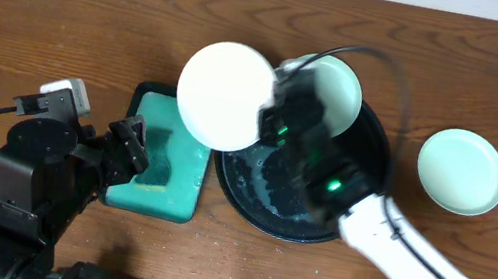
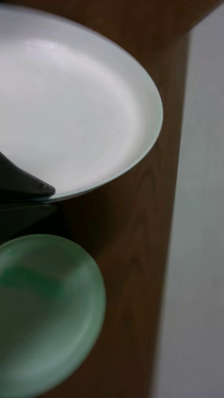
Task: Clean dirty plates on tray and stack at the side
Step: 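Carry the white plate right and stack it on the green plate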
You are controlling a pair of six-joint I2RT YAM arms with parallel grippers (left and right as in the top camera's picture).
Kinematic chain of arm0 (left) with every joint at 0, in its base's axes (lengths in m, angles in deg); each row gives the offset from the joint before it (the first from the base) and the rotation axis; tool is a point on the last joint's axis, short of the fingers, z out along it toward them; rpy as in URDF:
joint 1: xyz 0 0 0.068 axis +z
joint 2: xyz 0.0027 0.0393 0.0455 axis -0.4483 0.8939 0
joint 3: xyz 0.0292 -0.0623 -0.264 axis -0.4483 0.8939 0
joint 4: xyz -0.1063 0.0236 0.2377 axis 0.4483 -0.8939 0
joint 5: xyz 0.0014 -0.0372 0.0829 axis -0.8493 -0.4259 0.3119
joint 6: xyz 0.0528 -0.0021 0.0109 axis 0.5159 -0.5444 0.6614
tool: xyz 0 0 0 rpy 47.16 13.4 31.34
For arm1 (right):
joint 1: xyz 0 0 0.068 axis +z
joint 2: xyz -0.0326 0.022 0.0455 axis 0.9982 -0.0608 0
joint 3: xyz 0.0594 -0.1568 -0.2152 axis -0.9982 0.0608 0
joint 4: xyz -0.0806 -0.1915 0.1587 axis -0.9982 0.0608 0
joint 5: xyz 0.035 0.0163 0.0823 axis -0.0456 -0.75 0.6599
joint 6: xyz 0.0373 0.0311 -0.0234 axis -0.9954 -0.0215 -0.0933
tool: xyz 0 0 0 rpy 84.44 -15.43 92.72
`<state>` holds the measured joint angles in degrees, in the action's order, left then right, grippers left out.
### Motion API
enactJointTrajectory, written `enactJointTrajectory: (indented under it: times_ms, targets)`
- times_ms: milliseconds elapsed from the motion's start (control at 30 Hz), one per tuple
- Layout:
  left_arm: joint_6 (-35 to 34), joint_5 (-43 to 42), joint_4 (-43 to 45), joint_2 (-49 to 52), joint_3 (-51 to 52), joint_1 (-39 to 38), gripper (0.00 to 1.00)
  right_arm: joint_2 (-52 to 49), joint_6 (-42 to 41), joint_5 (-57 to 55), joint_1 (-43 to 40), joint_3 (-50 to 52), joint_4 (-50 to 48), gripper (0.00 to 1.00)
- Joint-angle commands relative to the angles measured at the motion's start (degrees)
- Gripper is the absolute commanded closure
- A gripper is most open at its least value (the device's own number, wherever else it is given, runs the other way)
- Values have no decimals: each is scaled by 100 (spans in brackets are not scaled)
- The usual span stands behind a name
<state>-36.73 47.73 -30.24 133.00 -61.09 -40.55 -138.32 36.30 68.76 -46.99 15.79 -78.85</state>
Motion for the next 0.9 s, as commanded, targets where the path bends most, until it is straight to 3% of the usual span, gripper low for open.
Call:
enactJointTrajectory:
  times_ms: [0, 167, 400, 567, 667, 700, 733, 800, 867]
  targets:
    - [13, 26, -20, 7, -81, 35, 21, 461, -1355, 2848, -1646, -52, 505, 99]
    - [13, 26, -20, 7, -81, 35, 21, 490, -1355, 1993, -4140, -52, 2435, 99]
    - [13, 26, -20, 7, -81, 35, 21, -258, -1357, 1480, -6690, -52, 3012, 99]
    - [13, 26, -20, 7, -81, 35, 21, -973, -1349, 1443, -7173, -52, 3073, 99]
    - [13, 26, -20, 7, -81, 35, 21, -1091, -1252, 1425, -7173, -57, 2914, 73]
    - [13, 26, -20, 7, -81, 35, 21, -1056, -1117, 1661, -7167, -63, 2852, 71]
    - [13, 26, -20, 7, -81, 35, 21, -925, -610, 2597, -7121, -94, 2664, 61]
    - [13, 26, -20, 7, -81, 35, 21, -647, -356, 3589, -6940, -136, 2529, 54]
    - [13, 26, -20, 7, -81, 35, 21, -417, -20, 4120, -6645, -136, 2282, 53]
